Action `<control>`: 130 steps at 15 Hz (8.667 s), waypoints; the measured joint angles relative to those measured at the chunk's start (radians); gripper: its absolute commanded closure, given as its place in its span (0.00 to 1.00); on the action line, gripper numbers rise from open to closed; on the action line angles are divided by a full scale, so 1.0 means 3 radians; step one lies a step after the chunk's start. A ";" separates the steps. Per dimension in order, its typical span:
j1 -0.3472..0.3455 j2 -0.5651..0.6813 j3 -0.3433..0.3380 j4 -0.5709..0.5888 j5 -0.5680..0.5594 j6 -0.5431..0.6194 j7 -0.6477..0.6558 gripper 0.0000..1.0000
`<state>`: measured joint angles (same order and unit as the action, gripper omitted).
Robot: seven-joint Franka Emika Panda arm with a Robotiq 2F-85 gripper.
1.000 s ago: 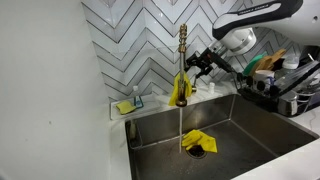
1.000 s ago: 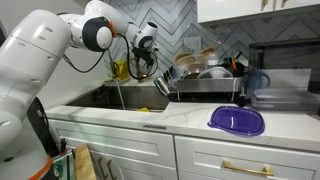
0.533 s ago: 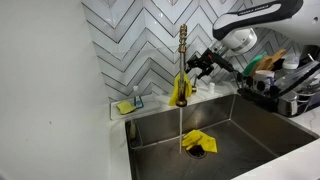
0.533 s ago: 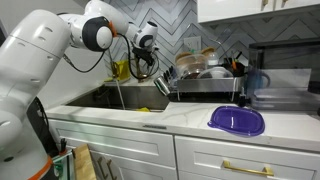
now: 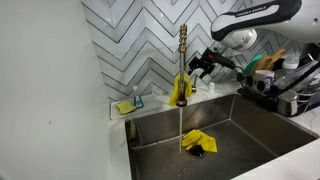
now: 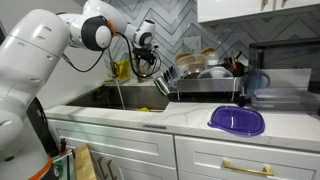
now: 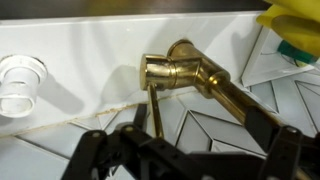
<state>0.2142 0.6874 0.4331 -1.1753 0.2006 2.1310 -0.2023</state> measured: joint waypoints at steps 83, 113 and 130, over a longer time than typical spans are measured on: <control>0.0193 0.0213 -0.0073 0.0302 -0.0787 0.0138 -0.0001 0.97; 0.0249 0.0090 0.0026 0.0349 -0.0849 -0.0307 -0.0580 0.19; 0.0174 -0.0487 -0.0343 0.0210 -0.1073 -0.0524 -0.0128 0.00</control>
<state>0.2664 0.5412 0.3302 -1.1122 -0.1214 1.9737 -0.2408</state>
